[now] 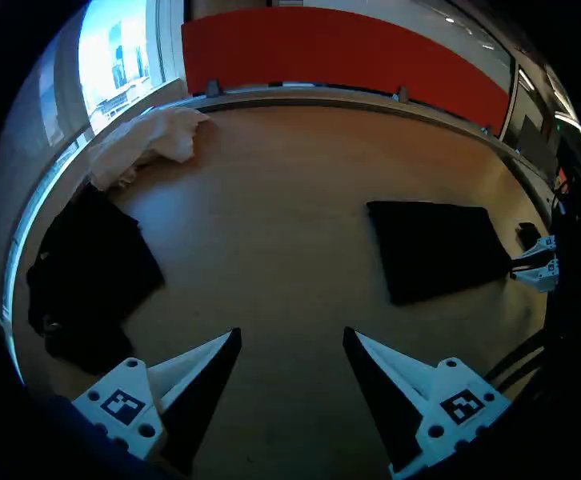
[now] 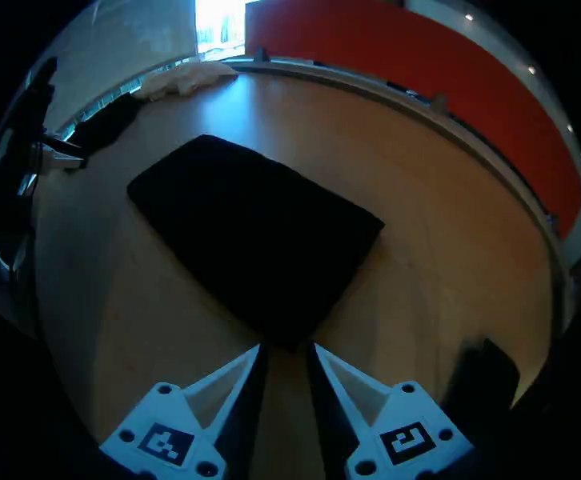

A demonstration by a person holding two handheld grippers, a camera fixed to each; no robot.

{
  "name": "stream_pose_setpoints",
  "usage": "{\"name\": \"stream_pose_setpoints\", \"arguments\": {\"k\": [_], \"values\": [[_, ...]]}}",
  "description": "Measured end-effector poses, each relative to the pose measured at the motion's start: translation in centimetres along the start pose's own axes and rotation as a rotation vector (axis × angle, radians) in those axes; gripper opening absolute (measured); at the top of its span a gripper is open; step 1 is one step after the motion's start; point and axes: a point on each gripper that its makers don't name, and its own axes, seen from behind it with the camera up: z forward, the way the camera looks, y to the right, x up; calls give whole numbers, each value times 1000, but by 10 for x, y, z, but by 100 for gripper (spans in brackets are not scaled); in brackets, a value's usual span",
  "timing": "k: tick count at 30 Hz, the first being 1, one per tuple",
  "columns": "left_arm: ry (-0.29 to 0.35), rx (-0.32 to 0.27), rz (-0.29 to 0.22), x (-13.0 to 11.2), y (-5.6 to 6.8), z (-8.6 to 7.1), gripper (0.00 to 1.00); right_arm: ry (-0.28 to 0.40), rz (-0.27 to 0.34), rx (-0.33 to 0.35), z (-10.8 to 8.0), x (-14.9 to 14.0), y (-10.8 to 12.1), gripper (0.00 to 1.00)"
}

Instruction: Fold towel

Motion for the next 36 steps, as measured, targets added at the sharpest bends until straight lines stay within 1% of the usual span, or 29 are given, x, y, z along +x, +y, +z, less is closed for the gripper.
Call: {"name": "stream_pose_setpoints", "arguments": {"k": [2,6,8,10,18,24,30,36], "values": [[-1,0,0,0,0,0,94,2,-5,1,0,0,0,32],[-3,0,0,-1,1,1,94,0,-14,1,1,0,0,21],[-3,-1,1,-1,1,1,94,2,-15,0,1,0,0,12],[-3,-1,2,-1,1,1,94,5,-15,0,2,1,0,6],[-2,-3,1,-1,1,0,94,9,-26,-4,2,3,0,4],[0,-3,5,0,2,0,94,33,-42,-16,-5,15,0,4],[3,-5,0,1,1,-1,94,82,-78,-30,-16,41,1,4],[4,-4,1,1,0,-2,94,135,-121,-39,-26,76,0,4]]}}
